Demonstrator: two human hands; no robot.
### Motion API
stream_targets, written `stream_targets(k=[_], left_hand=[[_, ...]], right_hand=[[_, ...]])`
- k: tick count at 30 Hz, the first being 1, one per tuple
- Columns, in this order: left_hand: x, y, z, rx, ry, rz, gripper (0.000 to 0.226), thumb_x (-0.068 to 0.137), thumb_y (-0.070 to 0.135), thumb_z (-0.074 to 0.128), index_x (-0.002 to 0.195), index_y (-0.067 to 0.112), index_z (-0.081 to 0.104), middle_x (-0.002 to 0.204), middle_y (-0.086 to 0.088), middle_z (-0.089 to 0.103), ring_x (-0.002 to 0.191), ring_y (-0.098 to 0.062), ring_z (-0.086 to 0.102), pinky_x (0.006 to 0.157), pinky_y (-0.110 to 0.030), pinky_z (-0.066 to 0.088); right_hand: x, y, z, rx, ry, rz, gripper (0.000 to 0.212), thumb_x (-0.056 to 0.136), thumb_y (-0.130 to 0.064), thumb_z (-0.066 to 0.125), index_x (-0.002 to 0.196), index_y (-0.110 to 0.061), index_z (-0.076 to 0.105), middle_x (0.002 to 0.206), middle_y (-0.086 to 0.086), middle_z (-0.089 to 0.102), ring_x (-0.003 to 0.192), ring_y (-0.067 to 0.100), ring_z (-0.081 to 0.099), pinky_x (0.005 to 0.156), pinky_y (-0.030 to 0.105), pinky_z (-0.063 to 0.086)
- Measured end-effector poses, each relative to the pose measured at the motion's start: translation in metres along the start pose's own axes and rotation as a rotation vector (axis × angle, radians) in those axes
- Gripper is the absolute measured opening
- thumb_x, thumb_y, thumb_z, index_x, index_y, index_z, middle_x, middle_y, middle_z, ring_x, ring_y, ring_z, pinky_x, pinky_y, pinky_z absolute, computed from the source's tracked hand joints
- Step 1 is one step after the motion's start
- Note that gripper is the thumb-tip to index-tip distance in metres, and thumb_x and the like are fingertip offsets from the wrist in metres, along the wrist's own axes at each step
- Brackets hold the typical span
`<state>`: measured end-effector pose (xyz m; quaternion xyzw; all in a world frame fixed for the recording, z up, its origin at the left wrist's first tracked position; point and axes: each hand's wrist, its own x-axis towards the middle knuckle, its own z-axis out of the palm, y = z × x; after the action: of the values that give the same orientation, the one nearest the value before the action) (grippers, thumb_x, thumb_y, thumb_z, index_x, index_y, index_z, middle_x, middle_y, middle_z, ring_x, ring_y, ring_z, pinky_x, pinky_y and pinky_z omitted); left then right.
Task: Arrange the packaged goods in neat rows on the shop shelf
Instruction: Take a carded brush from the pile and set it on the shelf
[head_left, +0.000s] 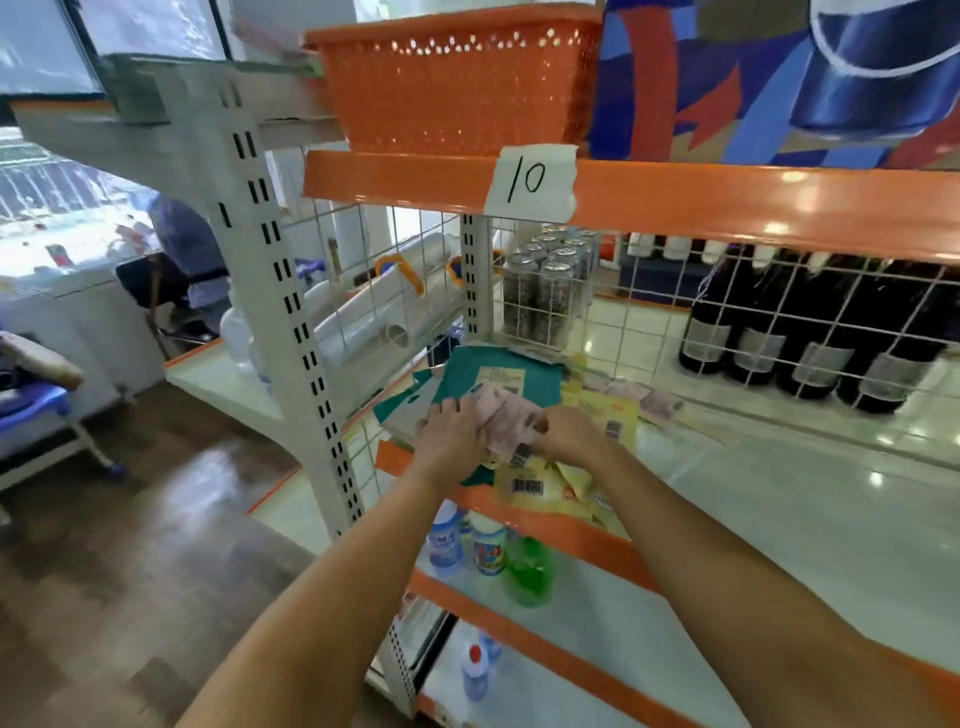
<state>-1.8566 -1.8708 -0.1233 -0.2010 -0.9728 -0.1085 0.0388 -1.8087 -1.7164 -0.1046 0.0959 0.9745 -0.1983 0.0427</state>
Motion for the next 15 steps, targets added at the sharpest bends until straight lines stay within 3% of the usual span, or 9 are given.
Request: stream_targets(k=[3,6,7,10,15], left_hand=[[-0.002,0.0,-0.005,-0.002,-0.005,0.028,0.041,0.097,0.033,0.038,0.132,0.012,0.04,0.129,-0.013,0.047,0.12,-0.031,0.044,0.099,-0.046,0.038],[-0.004,0.003,-0.01,-0.015,-0.013,0.051,0.04,0.098,0.031,0.037,0.133,0.012,0.04,0.129,-0.012,0.047,0.121,-0.029,0.043,0.1,-0.044,0.037],[-0.003,0.005,-0.012,-0.018,-0.015,0.058,0.04,0.098,0.031,0.037,0.133,0.012,0.041,0.13,-0.011,0.047,0.121,-0.029,0.043,0.1,-0.043,0.037],[0.0,0.013,-0.019,-0.02,-0.013,0.103,0.037,0.098,0.031,0.037,0.128,0.011,0.044,0.127,-0.012,0.048,0.12,-0.029,0.042,0.099,-0.042,0.039],[0.008,0.038,-0.028,-0.078,0.052,0.151,0.042,0.098,0.031,0.038,0.134,0.01,0.042,0.134,-0.012,0.045,0.124,-0.03,0.041,0.102,-0.044,0.039]], right_hand=[[-0.007,0.004,-0.007,0.204,-0.018,0.06,0.027,0.085,-0.02,0.063,0.105,-0.002,0.069,0.121,0.01,0.065,0.085,0.019,0.061,0.062,0.026,0.043],[-0.016,0.008,-0.011,0.388,-0.04,0.109,0.035,0.092,-0.021,0.06,0.125,-0.007,0.061,0.13,0.008,0.058,0.097,0.02,0.057,0.062,0.021,0.042],[-0.018,0.01,-0.012,0.446,-0.039,0.131,0.036,0.093,-0.02,0.059,0.127,-0.007,0.059,0.13,0.009,0.057,0.099,0.022,0.056,0.061,0.021,0.041],[-0.023,0.016,-0.021,0.598,-0.03,0.209,0.037,0.095,-0.015,0.056,0.13,-0.003,0.055,0.132,0.012,0.055,0.117,0.026,0.054,0.079,0.026,0.042],[-0.027,0.038,-0.034,0.888,0.083,0.288,0.037,0.092,-0.008,0.058,0.128,0.001,0.055,0.128,0.015,0.058,0.111,0.028,0.057,0.093,0.035,0.049]])
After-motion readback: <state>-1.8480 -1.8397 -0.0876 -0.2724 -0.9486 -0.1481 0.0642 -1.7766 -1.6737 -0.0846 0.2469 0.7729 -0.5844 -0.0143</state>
